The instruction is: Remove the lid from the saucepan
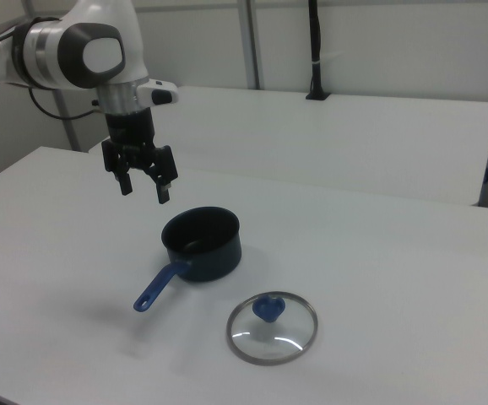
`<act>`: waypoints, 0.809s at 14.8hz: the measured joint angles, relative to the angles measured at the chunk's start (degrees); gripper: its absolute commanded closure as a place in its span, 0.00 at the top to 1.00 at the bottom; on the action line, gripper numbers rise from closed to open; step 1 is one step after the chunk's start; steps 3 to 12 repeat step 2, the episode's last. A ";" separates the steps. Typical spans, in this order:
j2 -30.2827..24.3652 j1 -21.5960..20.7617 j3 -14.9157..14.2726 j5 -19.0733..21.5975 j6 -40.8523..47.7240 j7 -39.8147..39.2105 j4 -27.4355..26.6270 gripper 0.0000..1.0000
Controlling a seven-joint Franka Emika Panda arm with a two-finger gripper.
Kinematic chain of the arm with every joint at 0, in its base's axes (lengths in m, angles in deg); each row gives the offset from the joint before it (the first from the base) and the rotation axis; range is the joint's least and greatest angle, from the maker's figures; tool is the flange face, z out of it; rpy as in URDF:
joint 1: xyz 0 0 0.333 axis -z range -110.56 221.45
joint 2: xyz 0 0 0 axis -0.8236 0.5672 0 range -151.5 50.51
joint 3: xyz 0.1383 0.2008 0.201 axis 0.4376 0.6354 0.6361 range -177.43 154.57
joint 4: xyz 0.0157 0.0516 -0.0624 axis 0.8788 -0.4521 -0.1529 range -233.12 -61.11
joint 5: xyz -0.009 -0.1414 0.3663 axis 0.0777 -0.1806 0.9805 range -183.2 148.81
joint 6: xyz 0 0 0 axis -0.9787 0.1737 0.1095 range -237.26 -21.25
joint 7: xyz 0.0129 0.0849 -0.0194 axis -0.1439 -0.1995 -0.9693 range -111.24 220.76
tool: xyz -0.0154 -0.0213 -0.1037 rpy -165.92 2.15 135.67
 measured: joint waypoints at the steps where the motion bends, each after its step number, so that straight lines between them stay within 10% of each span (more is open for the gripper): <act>1: 0.00 0.36 -0.32 0.40 -0.26 -0.01 0.14 1.00; 12: 0.00 0.47 -0.68 0.62 -0.35 -0.01 0.23 1.00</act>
